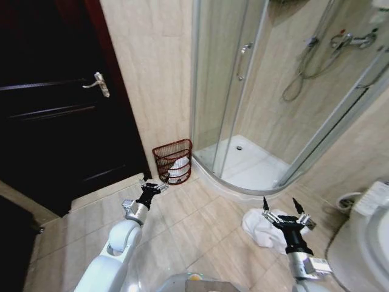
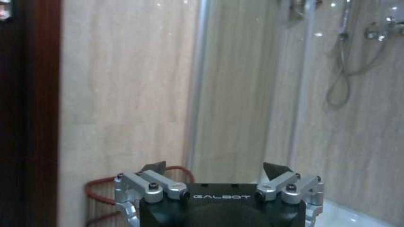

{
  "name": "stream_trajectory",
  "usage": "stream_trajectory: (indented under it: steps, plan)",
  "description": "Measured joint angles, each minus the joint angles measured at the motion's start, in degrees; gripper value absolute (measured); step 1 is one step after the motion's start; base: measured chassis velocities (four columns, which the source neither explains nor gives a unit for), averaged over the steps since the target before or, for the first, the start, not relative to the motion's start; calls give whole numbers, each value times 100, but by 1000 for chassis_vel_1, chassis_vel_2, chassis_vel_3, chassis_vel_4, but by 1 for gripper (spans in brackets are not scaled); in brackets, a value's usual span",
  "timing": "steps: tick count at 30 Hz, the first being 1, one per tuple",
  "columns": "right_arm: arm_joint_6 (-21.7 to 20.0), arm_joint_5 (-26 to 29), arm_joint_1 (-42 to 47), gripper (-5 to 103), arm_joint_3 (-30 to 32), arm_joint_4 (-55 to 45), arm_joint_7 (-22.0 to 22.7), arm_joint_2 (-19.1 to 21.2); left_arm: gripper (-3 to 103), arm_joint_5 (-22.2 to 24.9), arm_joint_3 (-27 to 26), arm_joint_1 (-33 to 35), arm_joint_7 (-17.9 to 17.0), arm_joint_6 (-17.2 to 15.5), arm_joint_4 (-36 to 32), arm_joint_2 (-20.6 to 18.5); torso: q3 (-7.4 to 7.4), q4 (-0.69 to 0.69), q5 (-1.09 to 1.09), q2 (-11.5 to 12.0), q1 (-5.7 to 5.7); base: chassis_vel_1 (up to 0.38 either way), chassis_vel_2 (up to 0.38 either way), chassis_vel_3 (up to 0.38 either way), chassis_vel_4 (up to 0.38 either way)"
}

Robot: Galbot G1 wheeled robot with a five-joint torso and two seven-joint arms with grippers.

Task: Discard the used towel into the hamper.

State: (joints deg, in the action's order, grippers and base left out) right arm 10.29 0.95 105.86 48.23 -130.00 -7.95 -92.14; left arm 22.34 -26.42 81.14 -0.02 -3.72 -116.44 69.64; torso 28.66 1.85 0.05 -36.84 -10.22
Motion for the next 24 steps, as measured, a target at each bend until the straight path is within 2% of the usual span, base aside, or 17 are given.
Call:
stream_trajectory:
  steps: [3, 6, 11, 13, 19, 20, 24]
  plan:
    - [104, -83, 63, 100, -5, -37, 45, 0, 100, 16, 78, -23, 6, 36, 41, -22, 1, -3, -8, 0, -1, -326, -332, 348, 349]
    - [162, -137, 100, 100, 0, -59, 89, 0, 100, 25, 113, -43, 6, 41, 42, 2, 0, -1, -1, 0, 0, -338, -323, 354, 348]
    - [38, -79, 89, 100, 80, -276, 140, 2, 100, 63, 213, -95, 6, -81, -43, 30, 1, -5, -2, 0, -3, -246, -272, 275, 180]
    - [-36, -34, 39, 100, 109, -311, 157, 2, 100, 44, 261, -136, 13, -85, -33, 53, 2, -2, -3, 1, -4, -46, -153, 183, 27]
    - [-221, 90, -5, 100, 140, -334, 368, 0, 100, 2, 357, -328, 119, -81, 147, 132, 0, 2, -5, 0, -1, 44, 4, -7, 3]
    - [-273, 84, -6, 100, 131, -312, 442, -1, 100, 1, 364, -373, 136, -81, 190, 125, 0, -3, -9, 0, -1, 23, 131, -125, -21]
    - [-292, 29, -59, 100, 101, -214, 524, -1, 100, 2, 365, -464, 147, -81, 278, 103, 1, -5, -6, 0, -1, -4, 77, -111, -21]
